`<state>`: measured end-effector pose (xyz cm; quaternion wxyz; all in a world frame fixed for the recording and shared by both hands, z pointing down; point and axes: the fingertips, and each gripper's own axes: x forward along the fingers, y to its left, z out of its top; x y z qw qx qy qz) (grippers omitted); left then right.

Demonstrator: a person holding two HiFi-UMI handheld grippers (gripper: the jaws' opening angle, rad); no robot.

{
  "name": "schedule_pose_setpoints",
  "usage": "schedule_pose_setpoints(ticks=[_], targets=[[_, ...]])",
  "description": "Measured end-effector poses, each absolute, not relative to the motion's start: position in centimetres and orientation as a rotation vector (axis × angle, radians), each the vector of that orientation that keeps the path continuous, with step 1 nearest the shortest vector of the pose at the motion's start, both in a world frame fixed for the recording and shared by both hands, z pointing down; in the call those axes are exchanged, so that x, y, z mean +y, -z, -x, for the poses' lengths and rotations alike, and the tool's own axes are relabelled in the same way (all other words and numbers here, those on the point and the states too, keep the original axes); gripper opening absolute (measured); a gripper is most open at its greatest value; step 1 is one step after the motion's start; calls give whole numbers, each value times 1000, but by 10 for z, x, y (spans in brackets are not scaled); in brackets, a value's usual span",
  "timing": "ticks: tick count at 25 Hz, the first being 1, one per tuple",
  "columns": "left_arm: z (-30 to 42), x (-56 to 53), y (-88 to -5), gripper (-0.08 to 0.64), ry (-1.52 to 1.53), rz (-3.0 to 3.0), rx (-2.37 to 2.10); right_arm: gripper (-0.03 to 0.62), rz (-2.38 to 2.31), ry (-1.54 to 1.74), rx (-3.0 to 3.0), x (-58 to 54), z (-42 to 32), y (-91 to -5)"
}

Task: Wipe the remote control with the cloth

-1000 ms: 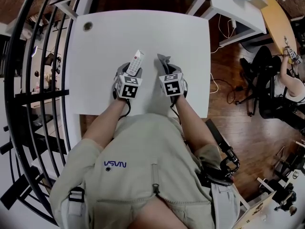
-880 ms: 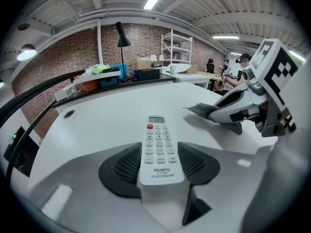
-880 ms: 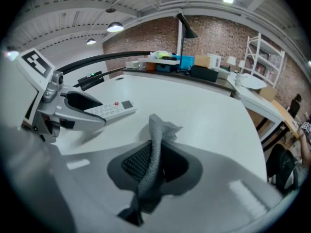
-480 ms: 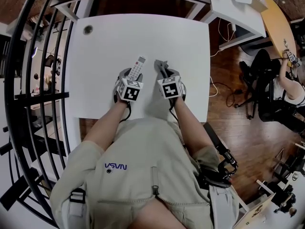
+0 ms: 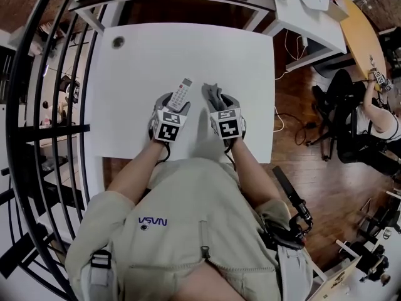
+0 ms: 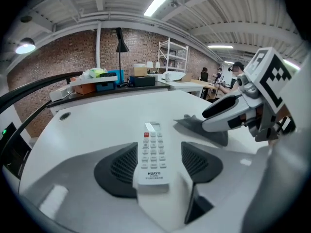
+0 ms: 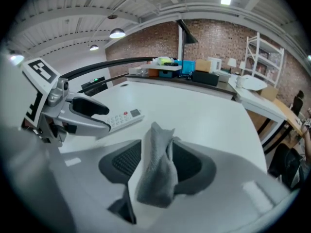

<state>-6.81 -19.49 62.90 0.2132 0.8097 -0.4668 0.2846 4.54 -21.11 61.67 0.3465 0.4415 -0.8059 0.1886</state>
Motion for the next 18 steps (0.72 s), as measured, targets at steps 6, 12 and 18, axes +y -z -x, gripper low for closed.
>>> schedule_pose_setpoints(ticks=[6,12,18], targets=[[86,-191,-554,157,-561,-2307,-1469,159,-1359,-473,-2204,-211,-54,-557],[106,-171,-491,5,-409,-2378,-1576,22,-1602,-398,-2297,-186,-60,-483],[93,-143,-454,5,-334,-2514,-1484,5,-1716,-324,-2276,-153,-58,-448]])
